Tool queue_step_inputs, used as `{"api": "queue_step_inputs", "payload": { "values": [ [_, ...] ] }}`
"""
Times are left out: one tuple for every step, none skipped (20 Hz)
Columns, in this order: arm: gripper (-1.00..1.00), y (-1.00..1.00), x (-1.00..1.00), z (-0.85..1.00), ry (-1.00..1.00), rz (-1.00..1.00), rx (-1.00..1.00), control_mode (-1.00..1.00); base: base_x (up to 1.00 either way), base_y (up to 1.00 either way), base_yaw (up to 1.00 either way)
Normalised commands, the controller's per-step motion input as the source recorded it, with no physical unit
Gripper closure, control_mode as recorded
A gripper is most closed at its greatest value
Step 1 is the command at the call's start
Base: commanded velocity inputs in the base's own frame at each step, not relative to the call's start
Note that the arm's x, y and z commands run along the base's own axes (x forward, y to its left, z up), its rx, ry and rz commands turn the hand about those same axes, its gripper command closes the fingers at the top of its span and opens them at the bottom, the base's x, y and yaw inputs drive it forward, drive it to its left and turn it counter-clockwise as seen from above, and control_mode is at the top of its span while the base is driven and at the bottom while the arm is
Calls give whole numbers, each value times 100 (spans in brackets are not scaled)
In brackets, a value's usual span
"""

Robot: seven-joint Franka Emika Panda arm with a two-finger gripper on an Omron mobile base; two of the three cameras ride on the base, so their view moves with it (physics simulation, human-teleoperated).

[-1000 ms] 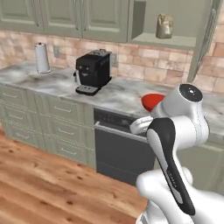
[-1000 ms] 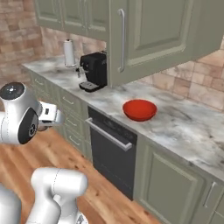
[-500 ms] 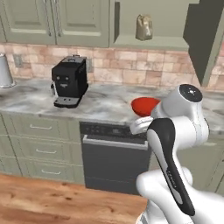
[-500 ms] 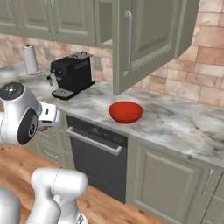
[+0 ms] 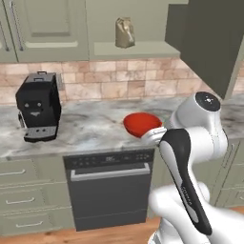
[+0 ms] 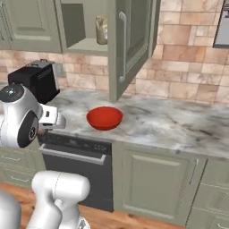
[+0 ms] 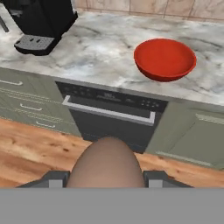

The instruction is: Pick the egg and butter from the fridge and place them by the bowl for mixing.

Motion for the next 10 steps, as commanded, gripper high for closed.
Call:
{"api": "queue_step_inputs", "payload": {
  "values": [
    [100, 0, 0, 0, 0, 0, 0, 100, 58, 53, -19],
    [100, 0, 0, 0, 0, 0, 0, 100, 61, 53, -17],
    [100, 0, 0, 0, 0, 0, 0, 100, 59, 55, -17],
    [100, 0, 0, 0, 0, 0, 0, 100, 54, 62, -13],
    [100, 0, 0, 0, 0, 0, 0, 100, 49, 64, -6],
    [100, 0, 0, 0, 0, 0, 0, 100, 45, 61, 0],
    [100, 0, 0, 0, 0, 0, 0, 100, 39, 59, 0],
    [100, 0, 0, 0, 0, 0, 0, 100, 37, 60, 4],
    [100, 0, 0, 0, 0, 0, 0, 100, 42, 58, 6],
    [100, 0, 0, 0, 0, 0, 0, 100, 51, 52, 4]
  ]
}}
